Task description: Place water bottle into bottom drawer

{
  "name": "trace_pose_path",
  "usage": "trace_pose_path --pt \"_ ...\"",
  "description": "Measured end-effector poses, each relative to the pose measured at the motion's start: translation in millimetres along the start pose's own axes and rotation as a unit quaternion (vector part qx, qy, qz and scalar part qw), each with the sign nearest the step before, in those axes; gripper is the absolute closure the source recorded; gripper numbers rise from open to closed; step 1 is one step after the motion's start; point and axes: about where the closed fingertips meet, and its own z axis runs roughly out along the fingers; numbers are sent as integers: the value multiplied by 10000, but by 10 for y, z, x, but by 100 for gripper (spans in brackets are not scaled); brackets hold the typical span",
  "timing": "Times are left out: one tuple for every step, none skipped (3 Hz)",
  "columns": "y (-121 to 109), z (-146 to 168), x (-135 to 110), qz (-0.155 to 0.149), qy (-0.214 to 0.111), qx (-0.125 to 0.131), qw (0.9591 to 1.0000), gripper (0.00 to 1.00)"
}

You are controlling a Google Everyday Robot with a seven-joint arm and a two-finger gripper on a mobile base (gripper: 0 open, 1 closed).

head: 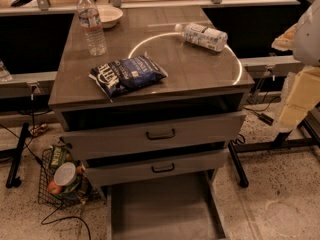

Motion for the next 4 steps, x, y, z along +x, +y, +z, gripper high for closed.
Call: trace_pose_path --pt "0 0 0 0 0 1 10000 0" --pt "-342 303 -192 -258 -389 -127 9988 0" --pt "-861 668 -748 -580 -978 -114 9935 0" --pt "-1331 855 -1692 -949 -1776 31 9795 0"
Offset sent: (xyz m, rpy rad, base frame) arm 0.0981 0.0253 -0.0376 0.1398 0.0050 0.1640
